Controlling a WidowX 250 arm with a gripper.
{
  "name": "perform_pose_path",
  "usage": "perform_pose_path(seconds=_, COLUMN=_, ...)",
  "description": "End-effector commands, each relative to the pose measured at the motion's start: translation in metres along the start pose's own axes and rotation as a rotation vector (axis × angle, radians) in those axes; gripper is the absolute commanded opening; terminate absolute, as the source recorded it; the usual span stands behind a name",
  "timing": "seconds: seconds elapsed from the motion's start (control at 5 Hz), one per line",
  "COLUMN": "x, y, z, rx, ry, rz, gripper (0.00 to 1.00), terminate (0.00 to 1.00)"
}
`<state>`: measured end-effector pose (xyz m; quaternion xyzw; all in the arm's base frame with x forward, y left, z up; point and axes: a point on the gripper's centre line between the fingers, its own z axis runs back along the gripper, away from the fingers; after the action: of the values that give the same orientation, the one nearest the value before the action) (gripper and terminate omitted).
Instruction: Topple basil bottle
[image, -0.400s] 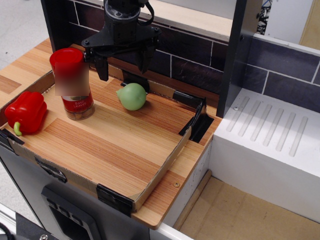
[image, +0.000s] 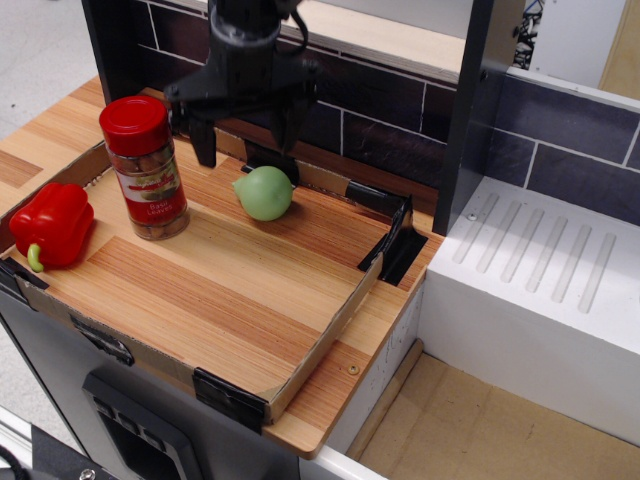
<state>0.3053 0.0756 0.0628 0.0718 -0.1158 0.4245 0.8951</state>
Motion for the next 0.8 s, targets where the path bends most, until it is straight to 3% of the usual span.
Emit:
perform_pose_path(seconds=0.0, x=-0.002, y=0.011, z=0.023, rx=-0.058, ry=0.017, rz=0.131, gripper=1.0, terminate=0.0)
perform_pose_path(seconds=0.2, x=-0.005, y=0.024, z=0.032, rx=-0.054, ry=0.025, rz=0.125, gripper=1.0, terminate=0.0)
perform_pose_path(seconds=0.6, x=0.011, y=0.058, z=0.047, rx=-0.037, ry=-0.054, rz=0.076, gripper=1.0, terminate=0.0)
